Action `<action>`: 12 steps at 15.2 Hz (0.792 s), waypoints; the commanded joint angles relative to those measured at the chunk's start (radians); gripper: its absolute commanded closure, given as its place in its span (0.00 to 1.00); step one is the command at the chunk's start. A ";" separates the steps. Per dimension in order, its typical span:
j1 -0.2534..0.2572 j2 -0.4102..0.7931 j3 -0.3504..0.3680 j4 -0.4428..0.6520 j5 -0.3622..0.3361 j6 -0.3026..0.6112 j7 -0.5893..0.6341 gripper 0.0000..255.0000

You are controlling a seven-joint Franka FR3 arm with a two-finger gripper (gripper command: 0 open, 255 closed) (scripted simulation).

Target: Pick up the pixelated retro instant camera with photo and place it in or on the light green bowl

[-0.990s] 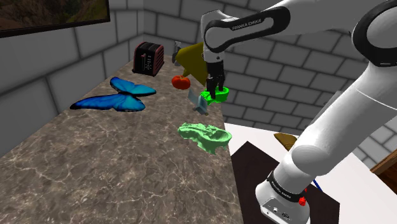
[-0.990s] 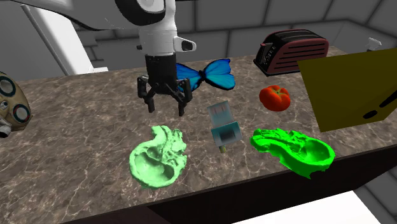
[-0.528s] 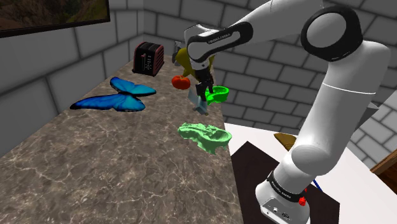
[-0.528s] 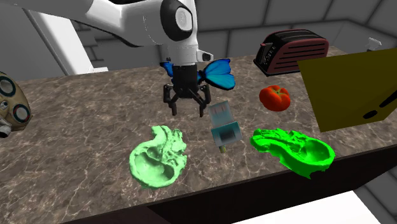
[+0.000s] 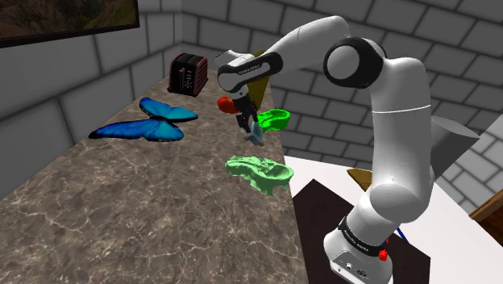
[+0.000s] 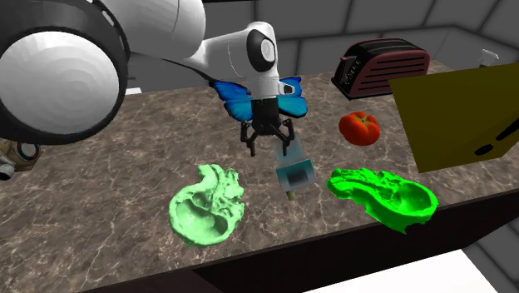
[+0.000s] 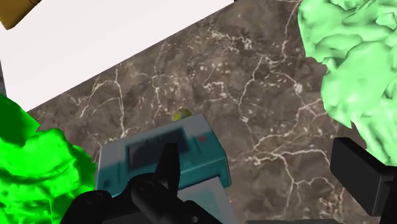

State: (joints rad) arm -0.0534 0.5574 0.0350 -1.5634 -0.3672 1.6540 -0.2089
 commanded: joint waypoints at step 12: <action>0.002 0.680 -0.008 0.871 -0.145 -0.274 -0.149 0.00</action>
State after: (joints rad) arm -0.0400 1.2456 -0.0013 -0.6366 -0.6094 1.3588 -0.3757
